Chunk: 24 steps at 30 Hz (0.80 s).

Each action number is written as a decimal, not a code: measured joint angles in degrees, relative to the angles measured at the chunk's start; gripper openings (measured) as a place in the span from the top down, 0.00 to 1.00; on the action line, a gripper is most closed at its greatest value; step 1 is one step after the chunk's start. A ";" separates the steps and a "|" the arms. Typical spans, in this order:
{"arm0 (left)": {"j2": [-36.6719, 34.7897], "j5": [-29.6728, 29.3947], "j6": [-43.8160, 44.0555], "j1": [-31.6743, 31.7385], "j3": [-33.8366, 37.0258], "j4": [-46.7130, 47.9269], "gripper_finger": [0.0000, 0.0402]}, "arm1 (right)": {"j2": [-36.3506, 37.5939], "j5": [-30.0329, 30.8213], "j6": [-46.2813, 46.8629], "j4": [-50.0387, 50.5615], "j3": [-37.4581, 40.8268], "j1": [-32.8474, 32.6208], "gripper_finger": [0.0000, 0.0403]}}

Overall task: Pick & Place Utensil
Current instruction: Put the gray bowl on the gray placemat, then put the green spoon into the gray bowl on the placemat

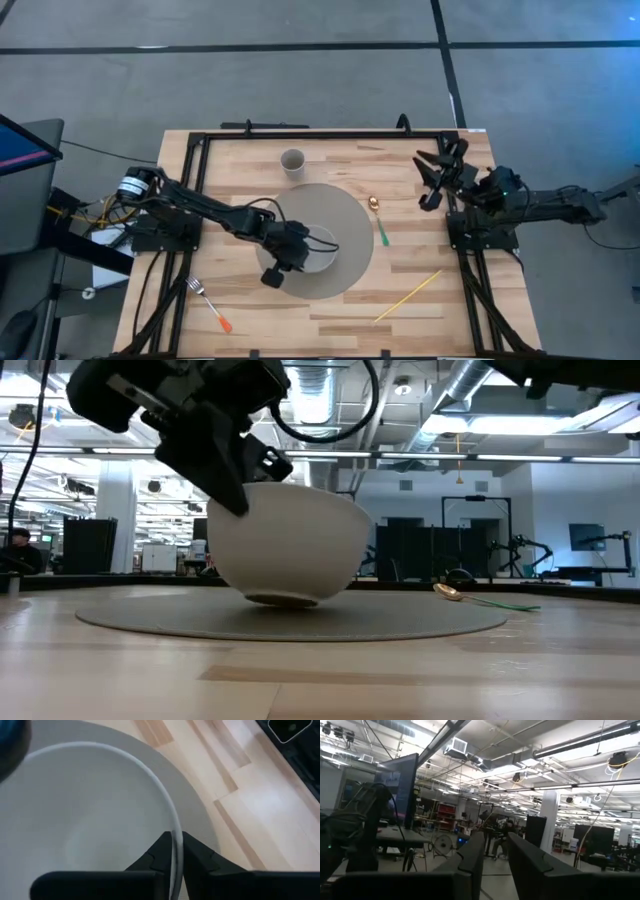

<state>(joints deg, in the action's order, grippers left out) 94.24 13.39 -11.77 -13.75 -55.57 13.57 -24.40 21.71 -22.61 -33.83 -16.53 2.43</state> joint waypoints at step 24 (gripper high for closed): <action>-10.32 -3.72 1.75 -0.47 0.04 -2.03 0.57 | 0.04 -0.24 0.20 0.16 0.00 2.87 0.81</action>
<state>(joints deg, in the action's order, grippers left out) 83.93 9.67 -10.02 -14.23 -55.53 11.54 -24.36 21.47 -22.42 -33.67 -16.53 5.30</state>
